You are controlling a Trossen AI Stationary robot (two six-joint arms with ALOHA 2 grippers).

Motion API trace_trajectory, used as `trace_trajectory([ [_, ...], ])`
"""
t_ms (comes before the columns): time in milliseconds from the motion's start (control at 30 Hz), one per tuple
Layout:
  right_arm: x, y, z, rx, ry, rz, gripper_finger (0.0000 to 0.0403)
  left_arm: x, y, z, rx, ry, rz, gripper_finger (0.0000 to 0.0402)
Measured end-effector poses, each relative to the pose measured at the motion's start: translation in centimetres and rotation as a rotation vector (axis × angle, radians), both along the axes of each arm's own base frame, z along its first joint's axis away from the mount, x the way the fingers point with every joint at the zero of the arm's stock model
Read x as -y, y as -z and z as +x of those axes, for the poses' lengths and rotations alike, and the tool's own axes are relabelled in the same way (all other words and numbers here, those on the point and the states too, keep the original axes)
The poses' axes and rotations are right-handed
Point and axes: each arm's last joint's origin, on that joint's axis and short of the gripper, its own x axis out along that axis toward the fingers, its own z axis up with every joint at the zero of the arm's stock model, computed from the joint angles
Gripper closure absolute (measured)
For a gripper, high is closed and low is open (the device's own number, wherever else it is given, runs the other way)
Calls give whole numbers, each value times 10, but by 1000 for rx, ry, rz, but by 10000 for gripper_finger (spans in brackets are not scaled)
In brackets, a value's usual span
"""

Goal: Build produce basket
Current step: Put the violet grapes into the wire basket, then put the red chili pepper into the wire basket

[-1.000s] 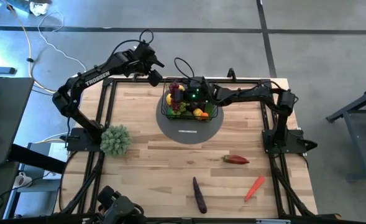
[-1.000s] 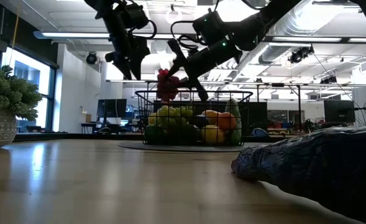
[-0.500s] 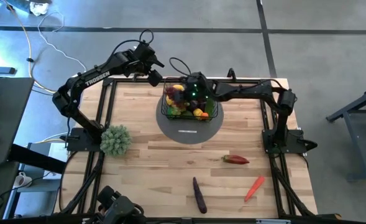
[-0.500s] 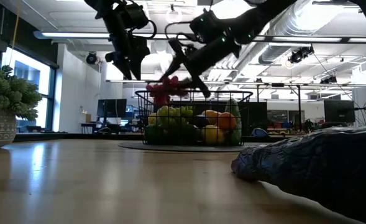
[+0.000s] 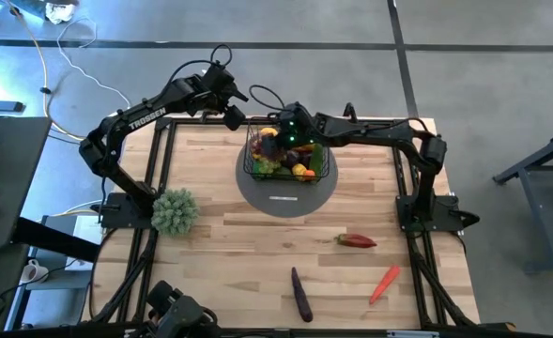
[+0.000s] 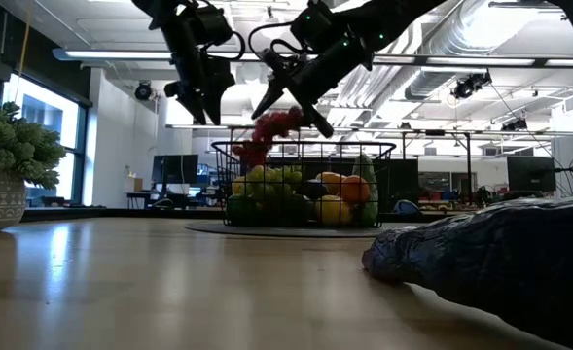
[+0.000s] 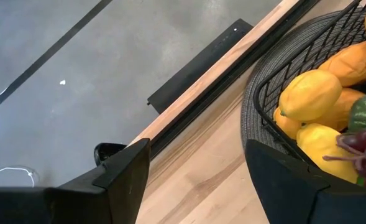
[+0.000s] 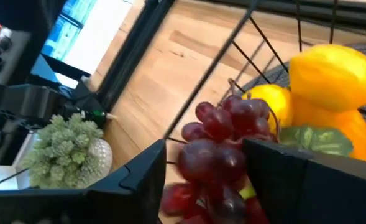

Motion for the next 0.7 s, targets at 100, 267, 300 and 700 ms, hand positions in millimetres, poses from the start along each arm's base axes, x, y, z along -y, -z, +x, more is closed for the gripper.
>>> trace_trajectory([
  [100,0,-1,0,9,3,5,188,0,0,0,0,0,0,149],
  [267,0,-1,0,13,-9,25,163,0,0,0,0,0,0,149],
  [300,0,0,0,13,-7,30,161,0,0,0,0,0,0,149],
  [700,0,-23,-19,-2,15,37,160,20,5,14,-3,108,-104,149],
])
